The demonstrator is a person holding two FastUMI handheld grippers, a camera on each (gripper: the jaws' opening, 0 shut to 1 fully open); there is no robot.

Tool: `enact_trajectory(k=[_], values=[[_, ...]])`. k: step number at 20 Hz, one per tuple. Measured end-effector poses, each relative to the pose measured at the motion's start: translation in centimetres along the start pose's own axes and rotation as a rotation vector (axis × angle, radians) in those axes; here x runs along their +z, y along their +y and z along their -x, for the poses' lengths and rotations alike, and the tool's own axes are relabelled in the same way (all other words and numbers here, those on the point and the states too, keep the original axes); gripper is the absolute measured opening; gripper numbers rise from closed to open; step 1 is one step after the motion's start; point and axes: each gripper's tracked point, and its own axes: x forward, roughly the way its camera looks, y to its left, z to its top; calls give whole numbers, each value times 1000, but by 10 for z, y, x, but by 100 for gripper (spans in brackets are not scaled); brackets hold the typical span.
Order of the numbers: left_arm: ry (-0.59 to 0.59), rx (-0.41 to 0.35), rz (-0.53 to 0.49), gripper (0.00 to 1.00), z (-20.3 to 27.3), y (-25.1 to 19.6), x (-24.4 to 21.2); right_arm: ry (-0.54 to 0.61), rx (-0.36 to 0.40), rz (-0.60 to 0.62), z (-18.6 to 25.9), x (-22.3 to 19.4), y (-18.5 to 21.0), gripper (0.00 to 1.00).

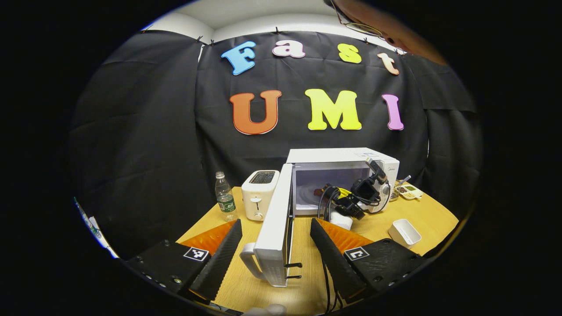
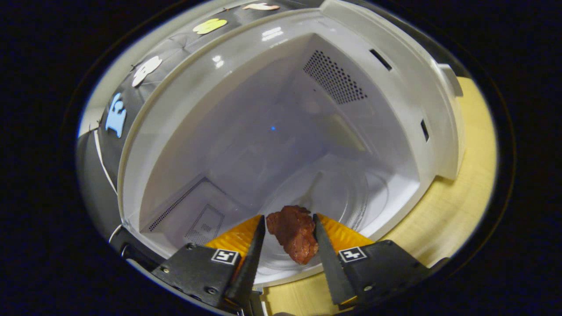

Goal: Open the microwave oven with the left hand, put the food in, and close the microwave oven.

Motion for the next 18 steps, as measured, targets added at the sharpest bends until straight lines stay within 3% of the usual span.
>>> enact_trajectory(k=[4,5,6,11,12,13,18], values=[[2,20,-4,96,6,1,0,20,11,94,14,4,1,100],[0,23,-11,96,8,2,1,25,19,112,23,9,4,100],[-7,25,-18,96,10,3,4,21,29,128,33,15,7,89],[-33,32,-40,96,16,12,26,68,100,258,107,66,32,90],[-40,37,-39,96,18,18,31,81,116,307,126,79,37,100],[-46,44,-39,96,20,23,36,101,126,359,145,92,39,89],[-78,83,-44,96,24,56,54,140,167,563,238,167,39,90]])
